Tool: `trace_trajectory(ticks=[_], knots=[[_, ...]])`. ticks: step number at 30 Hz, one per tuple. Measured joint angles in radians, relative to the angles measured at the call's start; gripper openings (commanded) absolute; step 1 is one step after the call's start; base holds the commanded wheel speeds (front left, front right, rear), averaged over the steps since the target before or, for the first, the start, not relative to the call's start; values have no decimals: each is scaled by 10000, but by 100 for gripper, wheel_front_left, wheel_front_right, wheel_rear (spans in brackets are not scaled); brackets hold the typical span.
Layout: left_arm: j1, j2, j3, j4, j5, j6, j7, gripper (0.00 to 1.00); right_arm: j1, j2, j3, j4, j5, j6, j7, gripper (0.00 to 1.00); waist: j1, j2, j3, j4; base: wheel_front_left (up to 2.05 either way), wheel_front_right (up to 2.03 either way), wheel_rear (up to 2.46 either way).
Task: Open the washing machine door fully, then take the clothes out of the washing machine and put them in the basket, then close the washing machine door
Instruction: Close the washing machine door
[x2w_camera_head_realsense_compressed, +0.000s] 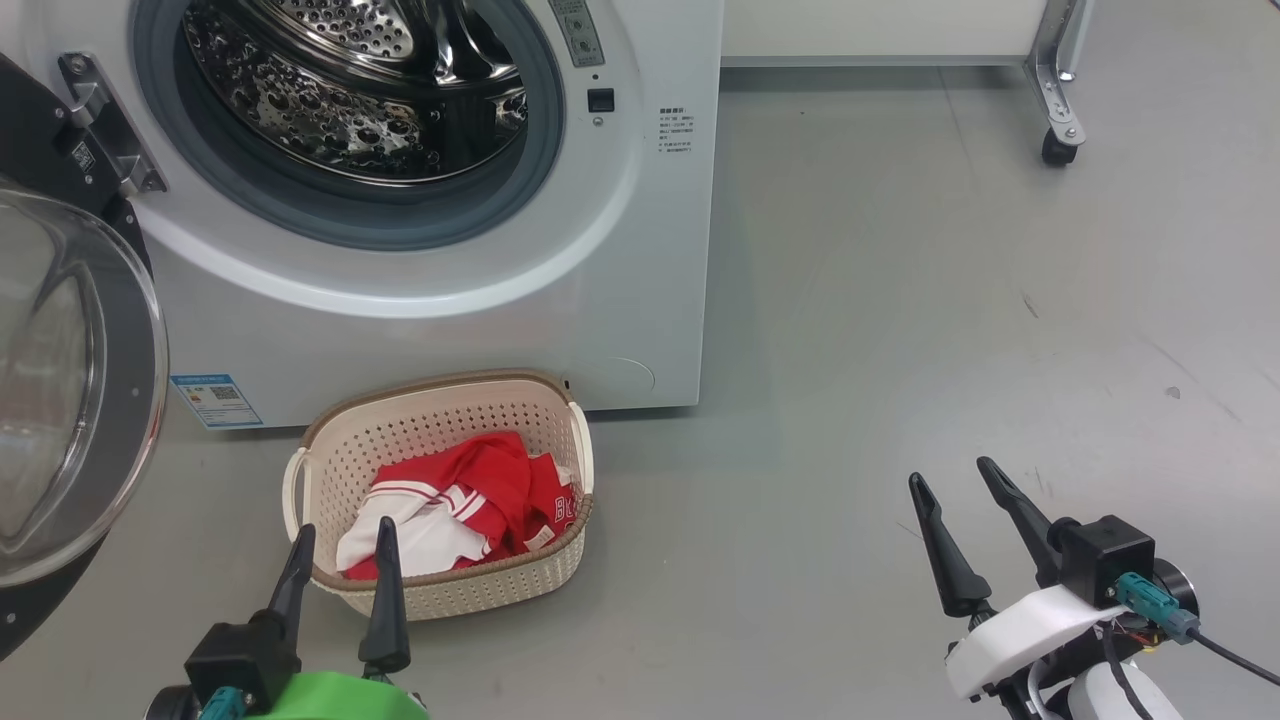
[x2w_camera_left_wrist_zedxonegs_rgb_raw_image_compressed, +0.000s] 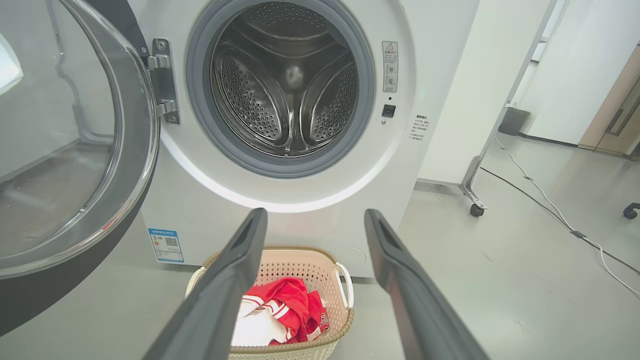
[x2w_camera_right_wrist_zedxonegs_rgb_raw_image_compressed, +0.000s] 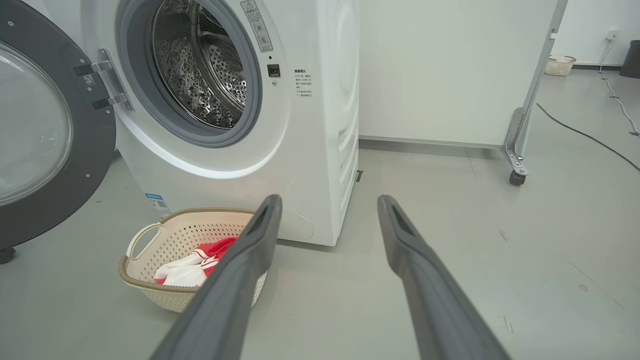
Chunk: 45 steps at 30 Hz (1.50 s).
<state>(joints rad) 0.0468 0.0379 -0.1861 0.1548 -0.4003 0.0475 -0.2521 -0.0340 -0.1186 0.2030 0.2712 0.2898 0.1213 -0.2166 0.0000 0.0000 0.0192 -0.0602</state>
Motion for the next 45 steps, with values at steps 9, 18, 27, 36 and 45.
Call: trace_trajectory(ticks=[9,18,27,36,45], knots=[[1,2,-56,-6,153,15,0,100,-2,-6,10,8,0,0,-2,100,0,0,-28,-11,-32,32,0],[2,2,-71,-6,151,94,0,100,-24,-4,36,8,13,0,-2,100,0,0,48,-40,-2,2,0],[1,2,-71,-8,151,104,0,100,-65,-4,36,8,15,0,-2,100,0,0,99,-41,0,0,0],[1,2,-71,-8,151,178,0,100,-94,-4,38,10,17,-2,-2,100,0,0,131,-36,0,0,0],[0,2,-88,-8,148,186,0,100,-148,-10,36,13,58,-2,-6,100,0,0,172,-22,0,0,0]])
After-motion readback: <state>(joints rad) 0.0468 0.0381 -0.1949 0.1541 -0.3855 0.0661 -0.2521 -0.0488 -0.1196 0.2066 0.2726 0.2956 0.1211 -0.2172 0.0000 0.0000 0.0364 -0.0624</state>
